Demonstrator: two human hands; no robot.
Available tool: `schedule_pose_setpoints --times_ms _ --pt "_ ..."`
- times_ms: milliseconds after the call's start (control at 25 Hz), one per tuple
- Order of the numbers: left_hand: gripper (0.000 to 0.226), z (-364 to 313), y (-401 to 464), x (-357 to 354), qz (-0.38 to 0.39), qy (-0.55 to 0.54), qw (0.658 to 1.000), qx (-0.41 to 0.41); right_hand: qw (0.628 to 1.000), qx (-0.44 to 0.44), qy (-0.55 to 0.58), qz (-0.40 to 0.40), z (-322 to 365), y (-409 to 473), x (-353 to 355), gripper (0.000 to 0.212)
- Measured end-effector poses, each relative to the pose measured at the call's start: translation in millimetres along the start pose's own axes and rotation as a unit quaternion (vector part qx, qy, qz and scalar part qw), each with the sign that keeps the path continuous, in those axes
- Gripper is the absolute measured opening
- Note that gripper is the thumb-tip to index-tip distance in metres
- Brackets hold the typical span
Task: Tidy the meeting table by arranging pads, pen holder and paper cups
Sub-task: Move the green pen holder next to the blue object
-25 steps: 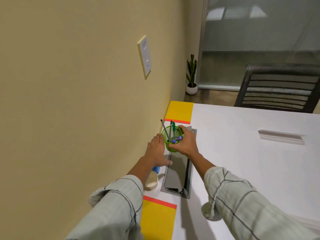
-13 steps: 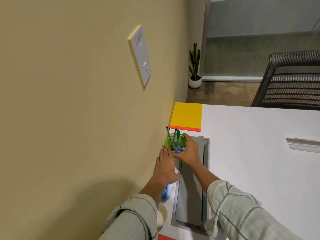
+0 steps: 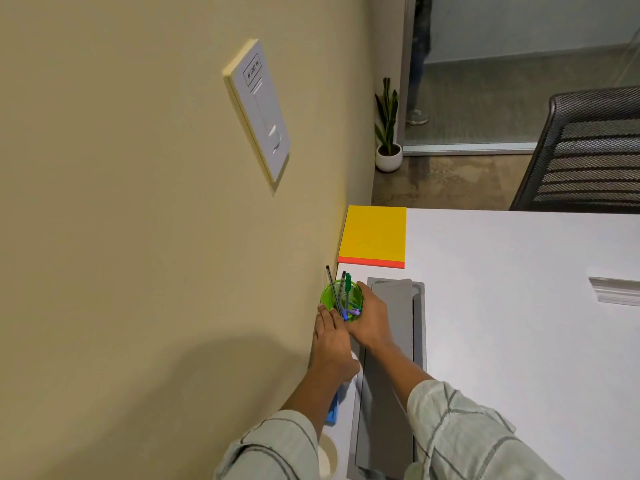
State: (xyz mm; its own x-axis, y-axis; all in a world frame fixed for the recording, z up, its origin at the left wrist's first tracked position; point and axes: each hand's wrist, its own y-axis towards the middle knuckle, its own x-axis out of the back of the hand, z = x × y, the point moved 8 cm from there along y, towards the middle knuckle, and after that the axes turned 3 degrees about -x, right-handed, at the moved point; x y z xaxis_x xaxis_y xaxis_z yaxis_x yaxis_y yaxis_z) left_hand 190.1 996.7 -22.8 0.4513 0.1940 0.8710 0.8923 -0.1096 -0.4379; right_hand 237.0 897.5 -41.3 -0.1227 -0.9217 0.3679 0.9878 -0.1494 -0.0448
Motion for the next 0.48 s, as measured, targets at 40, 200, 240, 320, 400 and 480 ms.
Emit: schedule_pose_setpoints --times_ms 40,200,240,320,400,480 --pt "0.108 1 0 0 0.004 -0.014 1.0 -0.003 1.0 -0.008 -0.011 0.002 -1 0 0 0.064" --pt "0.107 6 -5 2 0.018 -0.087 0.996 -0.02 0.995 -0.054 -0.053 0.061 -5 -2 -3 0.107" --pt "0.108 7 -7 2 0.018 -0.096 0.995 -0.025 0.995 -0.053 -0.057 0.067 -2 -5 -1 0.107" --pt "0.11 4 -14 4 0.012 -0.105 0.994 -0.031 0.995 -0.045 -0.065 0.062 9 -13 8 0.101" --pt "0.109 0 -23 5 0.003 -0.116 0.993 -0.03 0.997 -0.033 -0.049 0.052 21 -23 19 0.084" --pt "0.106 -4 -35 5 -0.011 -0.128 0.991 -0.02 0.999 -0.011 -0.027 0.034 33 -39 31 0.062"
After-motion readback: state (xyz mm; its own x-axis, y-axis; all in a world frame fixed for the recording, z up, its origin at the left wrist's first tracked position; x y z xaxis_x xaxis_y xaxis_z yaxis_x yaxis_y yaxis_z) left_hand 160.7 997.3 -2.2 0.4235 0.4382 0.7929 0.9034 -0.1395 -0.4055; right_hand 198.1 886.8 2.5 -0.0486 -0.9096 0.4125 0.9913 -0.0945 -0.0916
